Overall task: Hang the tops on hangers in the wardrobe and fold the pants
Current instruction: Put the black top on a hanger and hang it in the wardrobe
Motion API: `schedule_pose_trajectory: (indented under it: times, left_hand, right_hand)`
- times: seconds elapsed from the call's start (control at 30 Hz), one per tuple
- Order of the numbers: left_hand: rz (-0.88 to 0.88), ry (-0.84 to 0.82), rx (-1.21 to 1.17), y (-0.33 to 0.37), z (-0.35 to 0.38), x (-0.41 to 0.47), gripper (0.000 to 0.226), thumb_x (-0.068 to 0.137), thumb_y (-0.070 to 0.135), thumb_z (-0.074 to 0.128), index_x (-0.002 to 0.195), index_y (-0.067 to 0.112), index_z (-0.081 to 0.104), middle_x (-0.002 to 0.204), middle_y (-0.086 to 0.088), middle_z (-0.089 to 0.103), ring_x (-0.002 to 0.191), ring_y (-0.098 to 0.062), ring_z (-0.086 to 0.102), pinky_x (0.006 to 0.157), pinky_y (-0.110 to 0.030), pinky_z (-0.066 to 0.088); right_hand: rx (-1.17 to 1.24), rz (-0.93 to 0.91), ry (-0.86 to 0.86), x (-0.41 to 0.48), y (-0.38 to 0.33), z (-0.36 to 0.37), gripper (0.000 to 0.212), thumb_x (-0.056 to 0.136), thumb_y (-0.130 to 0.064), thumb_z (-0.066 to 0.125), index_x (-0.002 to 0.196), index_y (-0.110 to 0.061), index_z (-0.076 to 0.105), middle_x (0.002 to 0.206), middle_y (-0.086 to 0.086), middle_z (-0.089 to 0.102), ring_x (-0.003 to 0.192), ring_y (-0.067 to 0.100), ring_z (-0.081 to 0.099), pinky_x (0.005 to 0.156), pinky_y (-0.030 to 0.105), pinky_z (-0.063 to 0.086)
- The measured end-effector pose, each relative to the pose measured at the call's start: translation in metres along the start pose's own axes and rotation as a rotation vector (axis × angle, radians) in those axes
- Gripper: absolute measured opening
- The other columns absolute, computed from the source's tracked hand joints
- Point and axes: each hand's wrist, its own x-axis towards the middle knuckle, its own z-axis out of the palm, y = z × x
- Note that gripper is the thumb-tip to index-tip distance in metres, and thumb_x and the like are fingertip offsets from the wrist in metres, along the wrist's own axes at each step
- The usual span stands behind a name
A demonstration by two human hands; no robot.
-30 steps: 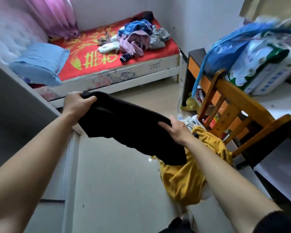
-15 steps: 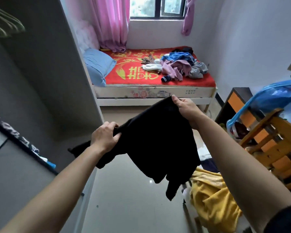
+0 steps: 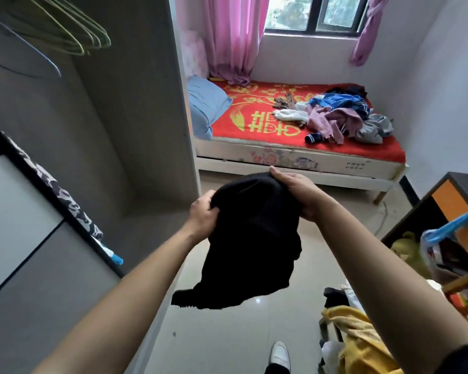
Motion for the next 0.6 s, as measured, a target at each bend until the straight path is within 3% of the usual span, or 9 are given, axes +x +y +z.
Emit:
schedule_pose_trajectory:
  times: [0.03, 0.1, 0.2, 0.27, 0.37, 0.47, 0.6]
  left_hand:
    - [-0.028, 0.055, -0.013, 0.000, -0.004, 0.009, 0.017, 0.093, 0.009, 0.050, 0.080, 0.020, 0.054, 0.075, 0.006, 0.058, 0.077, -0.020, 0.052, 0.062, -0.021, 0.041]
    - [-0.074, 0.136, 0.004, -0.001, -0.012, 0.031, 0.011, 0.091, 0.008, 0.049, 0.085, 0.016, 0.052, 0.076, 0.008, 0.056, 0.073, -0.013, 0.049, 0.062, -0.020, 0.038]
    - [-0.108, 0.227, -0.021, 0.008, -0.020, 0.067, 0.016, 0.080, 0.022, 0.047, 0.088, 0.017, 0.059, 0.074, 0.012, 0.061, 0.067, 0.001, 0.052, 0.061, -0.015, 0.040]
    - [-0.160, 0.263, -0.051, 0.018, -0.022, 0.093, 0.017, 0.072, 0.028, 0.044, 0.069, 0.018, 0.058, 0.055, 0.014, 0.054, 0.051, -0.001, 0.045, 0.049, -0.016, 0.036]
    - [-0.319, 0.362, -0.097, 0.032, -0.030, 0.131, 0.035, 0.070, 0.040, 0.049, 0.047, 0.020, 0.032, 0.046, 0.012, 0.029, 0.048, -0.014, 0.029, 0.043, -0.029, 0.024]
    - [-0.472, 0.494, -0.126, 0.041, -0.045, 0.161, 0.050, 0.072, 0.047, 0.057, 0.040, 0.020, 0.029, 0.046, 0.009, 0.027, 0.046, -0.016, 0.029, 0.046, -0.031, 0.024]
    - [-0.431, 0.585, -0.067, 0.042, -0.062, 0.176, 0.047, 0.077, 0.040, 0.063, 0.049, 0.024, 0.029, 0.048, 0.009, 0.027, 0.042, -0.009, 0.027, 0.038, -0.024, 0.021]
  right_hand:
    - [-0.099, -0.019, 0.047, 0.016, 0.002, -0.006, 0.038, 0.097, -0.038, 0.062, 0.118, -0.007, 0.070, 0.108, 0.011, 0.075, 0.097, 0.022, 0.072, 0.084, 0.032, 0.058]
    - [-0.314, -0.080, 0.125, 0.051, 0.009, -0.016, 0.030, 0.096, -0.030, 0.065, 0.117, -0.009, 0.070, 0.109, 0.007, 0.074, 0.096, 0.017, 0.068, 0.088, 0.031, 0.054]
    - [-0.418, -0.089, 0.093, 0.104, 0.018, -0.021, 0.021, 0.099, -0.017, 0.059, 0.116, -0.008, 0.068, 0.109, 0.007, 0.070, 0.091, 0.015, 0.061, 0.076, 0.026, 0.047]
    - [-0.420, -0.081, 0.035, 0.136, 0.021, -0.021, 0.020, 0.101, -0.011, 0.053, 0.115, -0.007, 0.067, 0.107, 0.012, 0.069, 0.087, 0.018, 0.061, 0.071, 0.024, 0.045]
    - [-0.454, -0.143, -0.057, 0.178, 0.015, -0.019, 0.022, 0.102, -0.012, 0.050, 0.116, -0.009, 0.066, 0.106, 0.010, 0.070, 0.085, 0.018, 0.063, 0.071, 0.022, 0.047]
    - [-0.491, -0.195, -0.264, 0.216, 0.005, -0.012, 0.039, 0.096, -0.007, 0.051, 0.132, -0.019, 0.058, 0.117, 0.004, 0.067, 0.097, 0.017, 0.064, 0.081, 0.025, 0.051]
    - [-0.546, -0.265, -0.482, 0.248, 0.001, 0.018, 0.067, 0.087, -0.006, 0.062, 0.147, -0.026, 0.041, 0.133, 0.004, 0.056, 0.112, 0.020, 0.061, 0.100, 0.036, 0.051]
